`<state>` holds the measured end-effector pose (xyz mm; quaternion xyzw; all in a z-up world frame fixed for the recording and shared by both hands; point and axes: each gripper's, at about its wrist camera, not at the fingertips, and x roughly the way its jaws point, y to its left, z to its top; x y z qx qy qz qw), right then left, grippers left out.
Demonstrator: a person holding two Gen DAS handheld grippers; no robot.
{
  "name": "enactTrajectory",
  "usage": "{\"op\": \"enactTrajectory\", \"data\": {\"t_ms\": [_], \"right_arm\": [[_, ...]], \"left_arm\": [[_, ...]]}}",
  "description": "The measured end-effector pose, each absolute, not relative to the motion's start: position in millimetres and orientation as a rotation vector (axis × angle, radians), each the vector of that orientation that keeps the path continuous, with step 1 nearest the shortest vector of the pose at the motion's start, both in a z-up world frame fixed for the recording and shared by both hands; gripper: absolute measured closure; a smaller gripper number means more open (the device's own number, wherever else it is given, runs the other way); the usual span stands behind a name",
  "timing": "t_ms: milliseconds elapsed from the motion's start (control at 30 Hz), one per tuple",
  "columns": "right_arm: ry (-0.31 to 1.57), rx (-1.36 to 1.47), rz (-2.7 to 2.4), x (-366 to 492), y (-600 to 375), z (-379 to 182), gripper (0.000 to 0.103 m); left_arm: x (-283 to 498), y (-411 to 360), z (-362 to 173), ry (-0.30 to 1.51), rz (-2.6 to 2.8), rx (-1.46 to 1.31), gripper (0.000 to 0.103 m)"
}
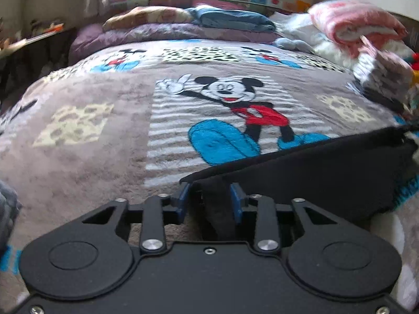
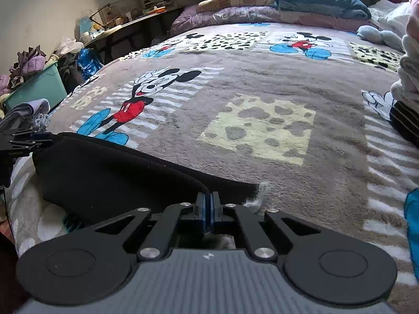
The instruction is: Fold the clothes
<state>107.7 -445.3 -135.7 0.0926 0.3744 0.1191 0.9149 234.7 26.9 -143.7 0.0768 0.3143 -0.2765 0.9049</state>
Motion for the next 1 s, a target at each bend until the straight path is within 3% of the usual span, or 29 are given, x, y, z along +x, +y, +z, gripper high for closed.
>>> {"op": "enactTrajectory", "data": {"t_ms": [167,467,1000], "right_arm": [[0.750,0.183,0.237,104,-443,-132,0.098],[0.671,0.202,0.235,87,-446,-106,0.098],[0.811,0.236,0.220,134,-452,-141,0.098]], "left_arm": [[229,32,-136,0.610,-0.579,0.150,0.093],[230,52,-122,0.536,-0.579,-0.027,0.093],[247,49,-145,0.606,-0.524,-0.078,0.093]]}}
